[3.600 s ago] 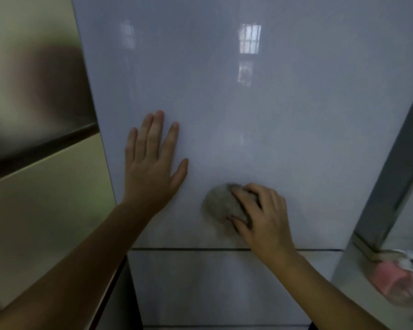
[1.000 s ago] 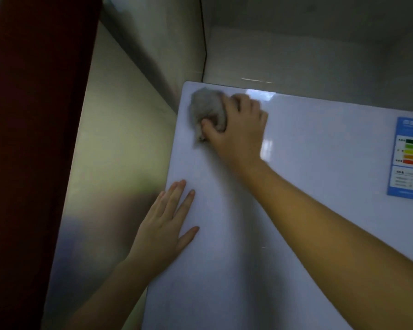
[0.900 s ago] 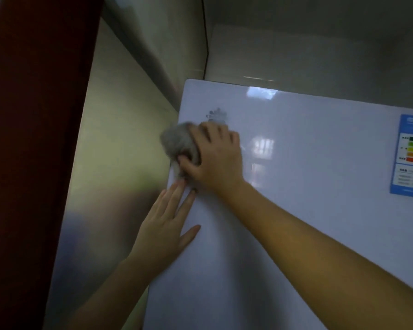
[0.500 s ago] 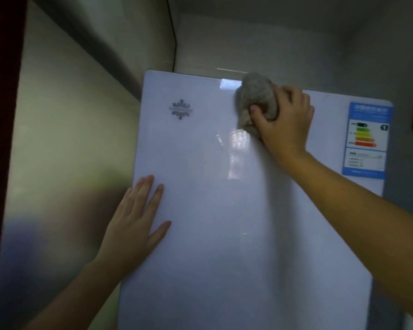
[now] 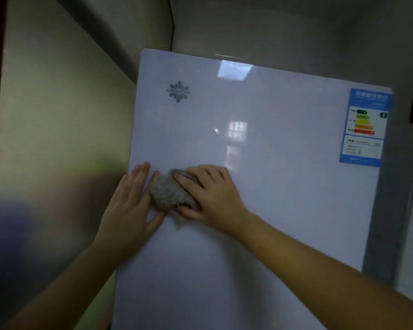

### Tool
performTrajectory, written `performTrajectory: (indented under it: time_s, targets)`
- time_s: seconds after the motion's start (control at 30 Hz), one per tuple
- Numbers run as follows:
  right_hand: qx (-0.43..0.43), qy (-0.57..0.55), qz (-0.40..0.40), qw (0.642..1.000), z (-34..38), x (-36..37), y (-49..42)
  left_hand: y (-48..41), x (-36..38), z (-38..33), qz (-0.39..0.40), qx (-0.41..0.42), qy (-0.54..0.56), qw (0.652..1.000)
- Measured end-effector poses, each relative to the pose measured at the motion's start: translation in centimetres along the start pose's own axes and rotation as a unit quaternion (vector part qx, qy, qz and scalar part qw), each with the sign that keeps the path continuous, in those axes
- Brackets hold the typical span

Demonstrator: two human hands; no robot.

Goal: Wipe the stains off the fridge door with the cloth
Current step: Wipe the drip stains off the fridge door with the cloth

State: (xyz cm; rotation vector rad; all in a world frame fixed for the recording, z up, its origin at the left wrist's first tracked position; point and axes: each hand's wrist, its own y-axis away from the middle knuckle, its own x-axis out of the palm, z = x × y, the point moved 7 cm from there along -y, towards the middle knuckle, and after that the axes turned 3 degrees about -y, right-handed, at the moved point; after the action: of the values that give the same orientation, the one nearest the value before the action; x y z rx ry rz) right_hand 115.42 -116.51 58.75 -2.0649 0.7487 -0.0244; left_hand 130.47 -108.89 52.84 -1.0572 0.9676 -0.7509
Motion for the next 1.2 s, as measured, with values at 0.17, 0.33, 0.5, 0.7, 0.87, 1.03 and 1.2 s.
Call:
performTrajectory:
  time_s: [0.17, 0.33, 0.5, 0.7, 0.87, 1.03, 1.2]
  targets:
    - [0.142, 0.069, -0.043, 0.986, -12.6, -7.1, -2.3, 0.0, 0.5, 0.1, -0.001, -0.003, -0.008, 1.0]
    - [0.314, 0.037, -0.133, 0.939, -22.4, -12.4, 0.4, 0.0, 0.7, -0.2, -0.008, -0.015, -0.009, 1.0]
    - [0.306, 0.029, -0.128, 0.943, -17.8, -9.5, 3.0, 0.0, 0.9, -0.2, 0.006, -0.021, -0.013, 1.0]
    - [-0.027, -0.01, 0.076, 0.997, -1.3, -1.0, 11.2, -0.1, 1.3, 0.0, 0.004, -0.017, -0.013, 1.0]
    - [-0.061, -0.025, 0.125, 0.99, 0.1, -1.6, 15.5, 0.1, 1.7, 0.3, 0.003, -0.021, -0.005, 1.0]
    - [0.139, 0.039, 0.003, 0.99, -11.2, -7.7, 10.5, 0.2, 1.8, 0.4, -0.007, -0.025, 0.004, 1.0]
    - [0.298, 0.005, -0.11, 0.948, -16.7, -10.1, 9.0, 0.4, 1.9, 0.4, -0.019, -0.015, 0.002, 1.0]
